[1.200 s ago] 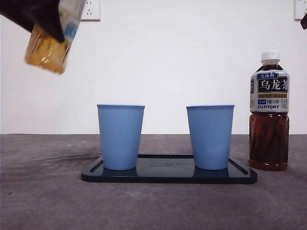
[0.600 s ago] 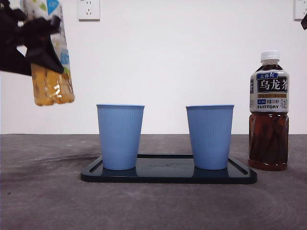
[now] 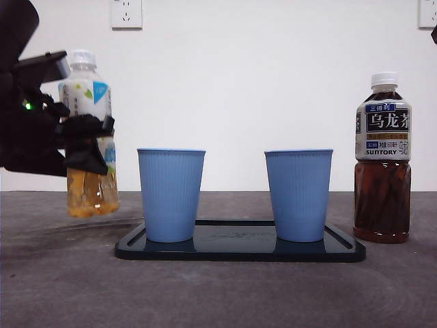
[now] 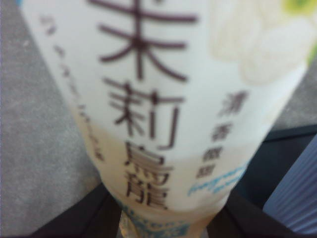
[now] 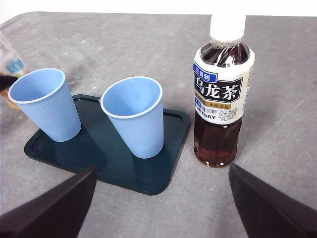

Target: Pour the drink into the cup

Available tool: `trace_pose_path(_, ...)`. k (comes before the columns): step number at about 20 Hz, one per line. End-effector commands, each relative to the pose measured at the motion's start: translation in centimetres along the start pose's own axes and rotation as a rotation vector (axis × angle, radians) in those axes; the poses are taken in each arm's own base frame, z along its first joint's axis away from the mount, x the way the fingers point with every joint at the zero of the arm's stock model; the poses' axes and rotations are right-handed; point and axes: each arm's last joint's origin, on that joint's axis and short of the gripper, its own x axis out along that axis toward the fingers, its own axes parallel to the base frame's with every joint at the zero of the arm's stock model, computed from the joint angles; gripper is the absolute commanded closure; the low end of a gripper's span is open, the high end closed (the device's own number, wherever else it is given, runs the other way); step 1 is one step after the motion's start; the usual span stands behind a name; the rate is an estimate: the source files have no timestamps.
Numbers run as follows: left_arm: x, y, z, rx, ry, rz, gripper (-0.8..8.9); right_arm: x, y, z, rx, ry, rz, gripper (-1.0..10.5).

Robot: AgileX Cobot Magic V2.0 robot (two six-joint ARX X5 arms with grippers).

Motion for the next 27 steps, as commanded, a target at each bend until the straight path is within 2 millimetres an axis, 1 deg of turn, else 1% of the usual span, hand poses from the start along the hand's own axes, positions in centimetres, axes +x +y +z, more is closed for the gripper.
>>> trace_pose_path(1, 0.6, -0.1, 0.4, -0.002, -0.035, -0.005, 6.63, -0.3, 0.1, 0.5, -0.004, -0.023, -0.008, 5.2)
trace_pose_path(12, 1.4, -0.1, -0.8, 0.003, 0.022, 0.001, 6.47, -0.3, 0.1, 0.5, -0.004, -0.024, -0.01, 5.2)
trace_pose_path(15, 1.4, -0.1, -0.8, 0.003, 0.026, 0.001, 5.21, -0.3, 0.1, 0.5, -0.005, -0.024, -0.01, 5.2)
trace_pose_path(16, 1.4, -0.1, -0.9, 0.004, 0.031, 0.001, 5.03, -0.3, 0.1, 0.5, -0.005, -0.024, -0.01, 5.2)
trace_pose_path(19, 1.4, -0.1, -1.1, 0.006, 0.058, 0.004, 4.92, -0.3, 0.1, 0.5, -0.005, -0.024, -0.01, 5.2)
trace_pose_path(22, 1.4, 0.0, -1.4, 0.008, 0.091, 0.007, 3.85, -0.3, 0.1, 0.5, -0.005, -0.024, -0.01, 5.2)
trace_pose_path(27, 1.2, 0.0, -1.7, 0.011, 0.128, 0.012, 3.6, -0.3, 0.1, 0.5, -0.005, -0.024, -0.01, 5.2)
